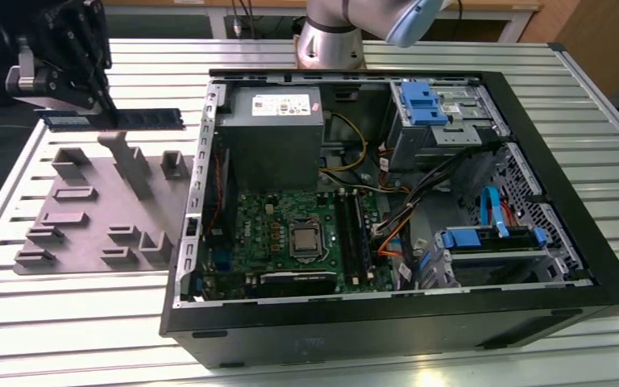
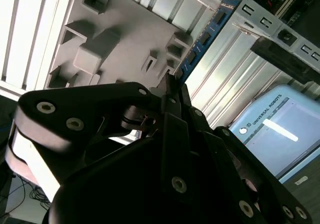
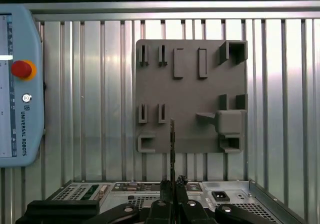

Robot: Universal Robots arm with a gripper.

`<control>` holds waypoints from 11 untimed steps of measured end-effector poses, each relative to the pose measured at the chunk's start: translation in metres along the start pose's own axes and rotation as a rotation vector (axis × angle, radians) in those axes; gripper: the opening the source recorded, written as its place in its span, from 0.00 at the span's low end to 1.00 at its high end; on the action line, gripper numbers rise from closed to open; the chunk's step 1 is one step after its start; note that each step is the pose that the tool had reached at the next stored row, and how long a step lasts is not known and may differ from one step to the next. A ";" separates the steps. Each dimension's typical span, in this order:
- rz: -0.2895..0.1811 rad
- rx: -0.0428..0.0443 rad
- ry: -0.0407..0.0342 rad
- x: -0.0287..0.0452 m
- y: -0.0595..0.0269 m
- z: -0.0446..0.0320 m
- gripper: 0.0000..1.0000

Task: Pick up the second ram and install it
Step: 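Pick up the second ram and move it above second insertion slot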

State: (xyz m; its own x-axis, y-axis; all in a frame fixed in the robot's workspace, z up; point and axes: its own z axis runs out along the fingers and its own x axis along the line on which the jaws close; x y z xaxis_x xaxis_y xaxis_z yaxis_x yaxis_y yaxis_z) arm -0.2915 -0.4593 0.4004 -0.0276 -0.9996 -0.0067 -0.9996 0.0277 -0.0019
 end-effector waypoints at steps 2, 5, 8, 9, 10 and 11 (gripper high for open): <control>0.000 0.0000 0.0000 -0.0001 -0.0046 0.0000 0.14; 0.000 0.0001 -0.0001 -0.0003 -0.0111 0.0001 0.14; 0.000 0.0000 0.0000 -0.0005 -0.0177 0.0000 0.14; 0.000 0.0000 0.0000 -0.0006 -0.0201 0.0000 0.14; 0.000 0.0000 0.0000 -0.0006 -0.0225 0.0000 0.14; 0.000 0.0000 0.0000 -0.0007 -0.0250 0.0001 0.14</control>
State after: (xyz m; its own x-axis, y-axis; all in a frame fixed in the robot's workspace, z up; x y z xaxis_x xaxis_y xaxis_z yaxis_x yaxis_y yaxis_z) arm -0.2665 -0.4593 0.4004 -0.0276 -0.9996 -0.0067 -0.9996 0.0276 -0.0020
